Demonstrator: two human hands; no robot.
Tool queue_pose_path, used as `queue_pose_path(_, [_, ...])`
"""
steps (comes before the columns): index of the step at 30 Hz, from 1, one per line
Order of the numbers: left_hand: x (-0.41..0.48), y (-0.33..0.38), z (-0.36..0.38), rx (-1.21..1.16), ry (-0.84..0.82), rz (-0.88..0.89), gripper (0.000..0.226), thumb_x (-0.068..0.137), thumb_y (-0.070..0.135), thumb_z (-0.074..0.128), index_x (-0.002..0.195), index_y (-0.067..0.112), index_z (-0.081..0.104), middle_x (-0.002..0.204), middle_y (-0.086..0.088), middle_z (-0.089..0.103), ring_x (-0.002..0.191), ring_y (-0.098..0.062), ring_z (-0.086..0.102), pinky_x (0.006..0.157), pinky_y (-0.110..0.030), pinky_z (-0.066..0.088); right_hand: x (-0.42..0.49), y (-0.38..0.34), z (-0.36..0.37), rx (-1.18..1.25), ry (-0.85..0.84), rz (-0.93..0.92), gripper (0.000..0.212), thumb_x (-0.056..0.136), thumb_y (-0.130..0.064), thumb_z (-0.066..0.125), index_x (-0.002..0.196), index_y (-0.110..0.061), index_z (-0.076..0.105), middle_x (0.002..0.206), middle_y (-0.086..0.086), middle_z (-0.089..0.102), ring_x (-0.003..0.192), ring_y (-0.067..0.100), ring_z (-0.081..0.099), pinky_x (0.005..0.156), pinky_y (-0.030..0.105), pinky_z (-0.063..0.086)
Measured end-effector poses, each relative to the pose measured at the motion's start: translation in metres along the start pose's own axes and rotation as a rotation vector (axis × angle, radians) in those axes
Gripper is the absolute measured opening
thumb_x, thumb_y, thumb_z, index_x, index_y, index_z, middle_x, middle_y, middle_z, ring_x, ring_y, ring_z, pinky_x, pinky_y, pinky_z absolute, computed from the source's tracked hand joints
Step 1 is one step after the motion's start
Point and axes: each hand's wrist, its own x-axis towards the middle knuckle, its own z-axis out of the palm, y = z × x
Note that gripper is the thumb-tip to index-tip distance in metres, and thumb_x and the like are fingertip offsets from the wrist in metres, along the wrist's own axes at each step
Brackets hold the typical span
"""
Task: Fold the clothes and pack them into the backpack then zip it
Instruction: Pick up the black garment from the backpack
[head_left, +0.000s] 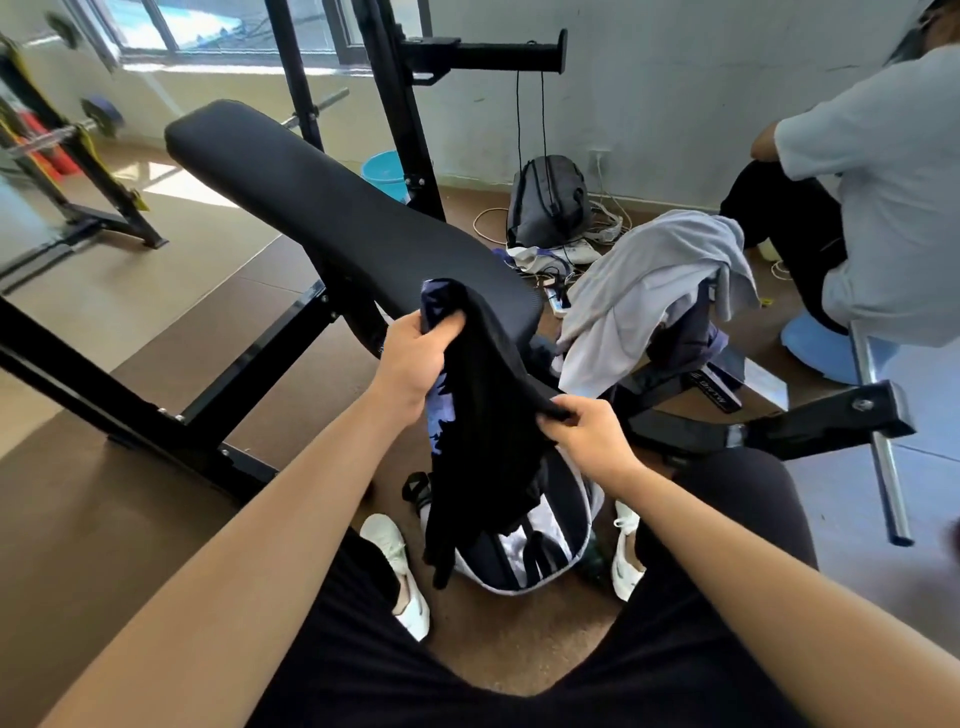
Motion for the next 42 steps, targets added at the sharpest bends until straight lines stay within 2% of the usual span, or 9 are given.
queue_pose_path(6, [0.023, -0.02, -0.068, 0.292, 0.225, -0.027, 0.064, 0.067, 0.055, 0.078, 0.078, -0.005, 0.059, 0.075, -0.01, 0.059, 0.076, -0.02, 0.06, 0.076, -0.039, 0.05, 0.05, -0.052, -0.038, 0.202, 0.125, 0.053, 0.031, 0.095, 0.004, 0.058, 0.074, -0.018, 0.065, 0.071, 0.006, 0.06, 0.07, 0.021, 0.053, 0.07, 0.035, 0.044])
queue_pose_path(16, [0.018, -0.023, -0.083, 0.657, 0.308, -0.027, 0.038, 0.097, 0.038, 0.065, 0.074, 0.009, 0.065, 0.066, -0.003, 0.059, 0.069, -0.026, 0.057, 0.058, -0.033, 0.039, 0.099, -0.144, -0.05, -0.109, 0.088, -0.235, 0.015, 0.094, -0.009, 0.064, 0.08, -0.014, 0.067, 0.074, 0.009, 0.064, 0.068, 0.019, 0.056, 0.064, 0.036, 0.047])
queue_pose_path(19, [0.02, -0.019, -0.079, 0.773, 0.254, 0.042, 0.033, 0.102, 0.028, 0.058, 0.073, 0.013, 0.063, 0.066, 0.0, 0.056, 0.068, -0.023, 0.053, 0.055, -0.031, 0.033, 0.102, -0.163, -0.046, -0.119, 0.02, -0.242, 0.019, 0.094, -0.016, 0.067, 0.075, -0.012, 0.069, 0.07, 0.003, 0.061, 0.067, 0.016, 0.057, 0.066, 0.035, 0.047])
queue_pose_path(21, [0.024, -0.019, -0.072, 0.73, 0.17, 0.089, 0.015, 0.099, 0.025, 0.063, 0.107, 0.018, 0.073, 0.091, 0.003, 0.069, 0.087, -0.015, 0.063, 0.074, -0.029, 0.048, 0.1, -0.174, -0.04, -0.124, -0.048, -0.275, 0.02, 0.094, -0.016, 0.068, 0.077, -0.005, 0.069, 0.068, 0.003, 0.06, 0.065, 0.015, 0.056, 0.063, 0.03, 0.046])
queue_pose_path(24, [0.023, -0.016, -0.048, 0.621, -0.09, 0.26, 0.053, 0.088, 0.018, 0.079, 0.138, 0.02, 0.061, 0.121, 0.006, 0.067, 0.119, -0.011, 0.062, 0.102, -0.029, 0.048, 0.095, -0.186, -0.034, -0.232, -0.113, -0.39, 0.014, 0.09, -0.013, 0.072, 0.076, -0.013, 0.072, 0.065, -0.006, 0.063, 0.061, 0.005, 0.056, 0.063, 0.02, 0.047])
queue_pose_path(30, [0.021, -0.003, 0.002, 0.481, -0.227, 0.38, 0.023, 0.085, 0.038, 0.075, 0.097, 0.019, 0.077, 0.084, -0.015, 0.073, 0.075, -0.022, 0.068, 0.074, -0.047, 0.057, 0.088, -0.18, -0.043, -0.415, -0.169, -0.492, 0.011, 0.08, -0.01, 0.078, 0.076, -0.02, 0.075, 0.071, -0.004, 0.07, 0.071, 0.008, 0.066, 0.075, 0.029, 0.055])
queue_pose_path(34, [0.027, 0.001, 0.001, 0.467, -0.225, 0.363, 0.012, 0.096, 0.016, 0.069, 0.086, 0.021, 0.074, 0.072, 0.007, 0.066, 0.067, -0.006, 0.056, 0.066, -0.029, 0.047, 0.077, -0.164, -0.064, -0.185, -0.216, -0.301, 0.002, 0.086, -0.013, 0.078, 0.086, -0.012, 0.076, 0.075, 0.006, 0.068, 0.066, 0.011, 0.058, 0.062, 0.025, 0.046])
queue_pose_path(38, [0.021, 0.011, 0.008, 0.325, -0.203, 0.291, 0.016, 0.1, 0.0, 0.057, 0.104, 0.001, 0.072, 0.086, 0.002, 0.068, 0.077, -0.004, 0.06, 0.073, -0.018, 0.048, 0.056, -0.137, -0.084, 0.363, -0.438, 0.22, 0.031, 0.1, -0.037, 0.057, 0.102, -0.008, 0.067, 0.081, 0.008, 0.063, 0.06, 0.017, 0.06, 0.046, 0.021, 0.048])
queue_pose_path(42, [0.013, 0.023, 0.012, 0.077, -0.142, 0.124, 0.028, 0.108, 0.016, 0.049, 0.104, 0.003, 0.073, 0.09, -0.008, 0.067, 0.081, -0.016, 0.064, 0.075, -0.026, 0.055, 0.035, -0.085, -0.069, 0.218, -0.47, 0.576, 0.069, 0.1, -0.065, 0.038, 0.091, -0.004, 0.068, 0.088, 0.02, 0.069, 0.061, 0.024, 0.071, 0.045, 0.025, 0.054])
